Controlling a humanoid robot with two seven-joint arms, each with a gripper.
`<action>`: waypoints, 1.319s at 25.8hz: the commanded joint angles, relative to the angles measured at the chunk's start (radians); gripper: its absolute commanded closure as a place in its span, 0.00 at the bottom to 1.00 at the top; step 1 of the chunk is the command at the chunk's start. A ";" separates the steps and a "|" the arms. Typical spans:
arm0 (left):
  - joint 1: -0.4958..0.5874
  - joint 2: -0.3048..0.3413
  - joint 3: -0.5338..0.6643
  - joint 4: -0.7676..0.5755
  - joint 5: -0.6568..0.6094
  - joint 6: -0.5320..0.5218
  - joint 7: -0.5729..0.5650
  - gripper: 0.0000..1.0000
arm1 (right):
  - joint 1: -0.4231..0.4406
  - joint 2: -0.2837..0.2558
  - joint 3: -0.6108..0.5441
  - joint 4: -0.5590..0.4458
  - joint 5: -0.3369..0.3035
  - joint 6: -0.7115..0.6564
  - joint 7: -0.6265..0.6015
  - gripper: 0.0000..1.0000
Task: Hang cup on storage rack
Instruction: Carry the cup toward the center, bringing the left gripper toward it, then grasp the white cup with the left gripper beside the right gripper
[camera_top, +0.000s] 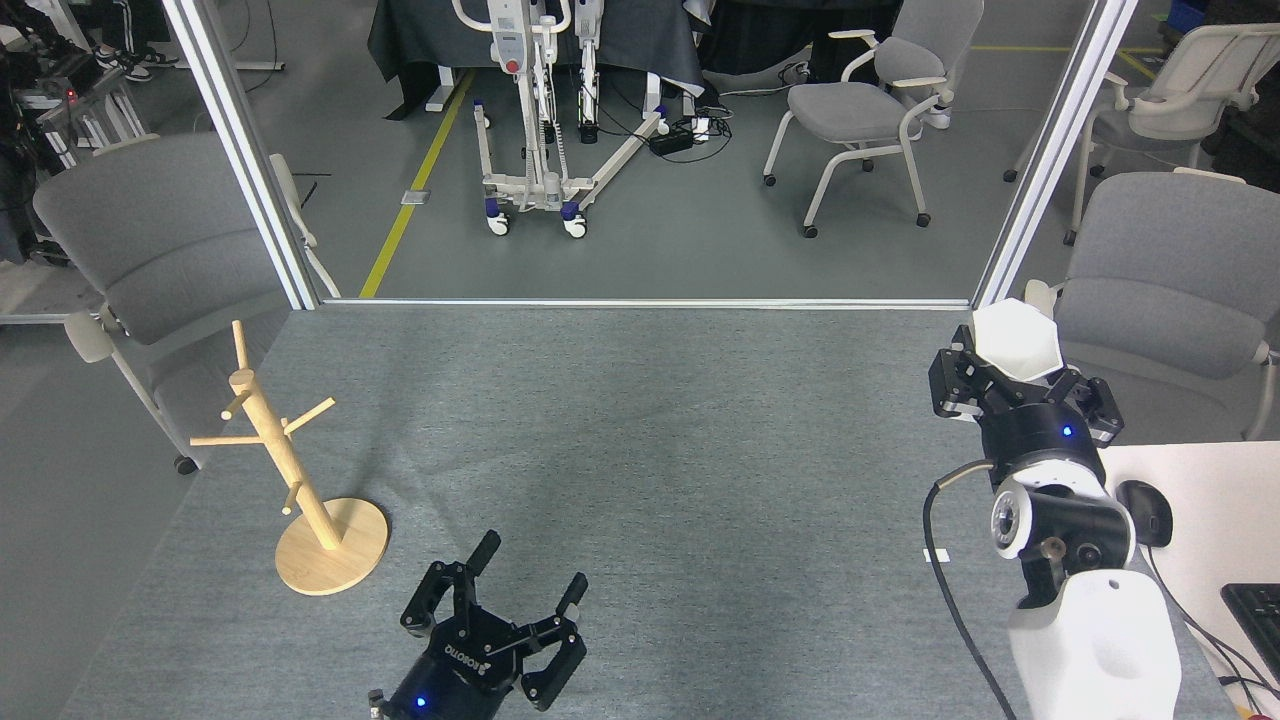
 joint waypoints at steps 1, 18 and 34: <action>0.013 -0.016 -0.100 -0.009 -0.132 0.035 0.004 0.01 | -0.016 -0.005 0.145 -0.094 -0.003 0.197 0.081 0.60; -0.385 -0.093 -0.356 0.307 -0.269 0.292 -0.126 0.01 | -0.204 0.009 0.745 -0.080 0.221 0.810 0.403 0.61; -0.498 -0.099 -0.330 0.348 -0.119 0.034 -0.320 0.01 | -0.193 0.054 0.803 -0.042 0.235 0.810 0.471 0.61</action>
